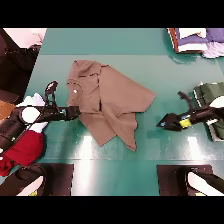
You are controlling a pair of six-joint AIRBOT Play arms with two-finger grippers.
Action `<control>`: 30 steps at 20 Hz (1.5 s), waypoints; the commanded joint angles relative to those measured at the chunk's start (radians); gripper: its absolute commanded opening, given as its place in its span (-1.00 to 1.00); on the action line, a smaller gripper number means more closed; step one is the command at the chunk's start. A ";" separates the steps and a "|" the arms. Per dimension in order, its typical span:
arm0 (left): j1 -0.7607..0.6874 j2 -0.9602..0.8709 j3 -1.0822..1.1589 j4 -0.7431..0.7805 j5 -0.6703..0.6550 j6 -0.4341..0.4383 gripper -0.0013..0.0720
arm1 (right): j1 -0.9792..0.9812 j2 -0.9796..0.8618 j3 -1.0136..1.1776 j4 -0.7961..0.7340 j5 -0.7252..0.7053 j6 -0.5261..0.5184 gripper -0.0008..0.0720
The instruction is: Fold the shirts.
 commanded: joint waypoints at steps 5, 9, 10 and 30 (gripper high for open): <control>0.011 0.004 0.001 0.007 -0.019 0.017 -0.90 | 0.413 -0.002 -0.141 0.148 -0.241 0.060 0.53; 0.011 0.004 0.001 0.007 -0.016 0.017 -0.90 | 0.503 -0.068 -0.141 0.155 -0.255 0.077 0.53; 0.011 0.004 0.001 0.007 -0.016 0.017 -0.90 | 0.518 -0.084 -0.140 0.160 -0.270 0.077 0.53; 0.011 0.005 0.777 0.316 -0.295 0.133 -0.90 | 0.010 0.367 0.295 0.033 -0.337 0.111 -0.94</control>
